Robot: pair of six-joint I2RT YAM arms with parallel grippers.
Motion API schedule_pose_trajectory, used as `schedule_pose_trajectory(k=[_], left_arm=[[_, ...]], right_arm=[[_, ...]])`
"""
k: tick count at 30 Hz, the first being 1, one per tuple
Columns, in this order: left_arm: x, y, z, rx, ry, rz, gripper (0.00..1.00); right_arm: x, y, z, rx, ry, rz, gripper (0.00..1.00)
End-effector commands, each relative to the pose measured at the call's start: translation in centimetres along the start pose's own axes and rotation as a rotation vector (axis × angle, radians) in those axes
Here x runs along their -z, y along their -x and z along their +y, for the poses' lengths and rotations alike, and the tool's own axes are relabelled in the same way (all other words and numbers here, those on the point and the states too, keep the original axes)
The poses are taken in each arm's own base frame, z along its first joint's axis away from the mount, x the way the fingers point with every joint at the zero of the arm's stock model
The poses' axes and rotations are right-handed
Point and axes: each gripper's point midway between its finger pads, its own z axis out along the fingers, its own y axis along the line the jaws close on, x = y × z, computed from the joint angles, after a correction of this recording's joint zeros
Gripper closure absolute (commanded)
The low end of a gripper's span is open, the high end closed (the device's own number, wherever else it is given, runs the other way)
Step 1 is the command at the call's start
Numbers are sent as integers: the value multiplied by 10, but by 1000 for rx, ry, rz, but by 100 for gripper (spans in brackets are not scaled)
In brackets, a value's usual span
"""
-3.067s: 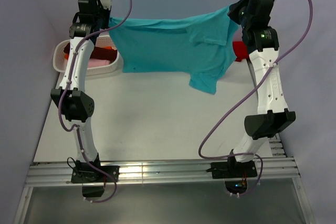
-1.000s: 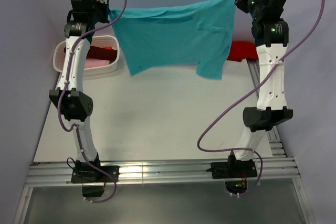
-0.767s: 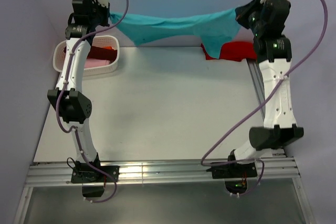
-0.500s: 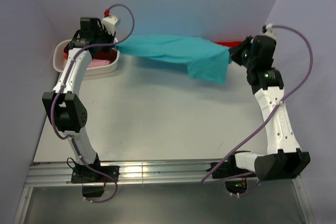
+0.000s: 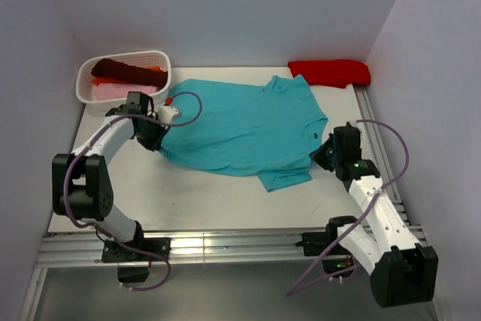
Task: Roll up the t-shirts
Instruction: Flatten the tshirt
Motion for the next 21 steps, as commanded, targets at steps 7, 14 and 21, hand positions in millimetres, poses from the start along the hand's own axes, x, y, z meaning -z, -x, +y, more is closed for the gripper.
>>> schedule_pose_trajectory(k=[7,14,21], left_arm=[[-2,-29,-12,-83,-1,25,100],[-12,-16,-1,-41,4,25,100],[-25,-14,-2,-30,-66,65,82]], right_arm=[[-6,-14,-16,32,-71,-17,100],[-14,28,1,105,-168,-56,100],[-48,44,9,165,-254,2,96]])
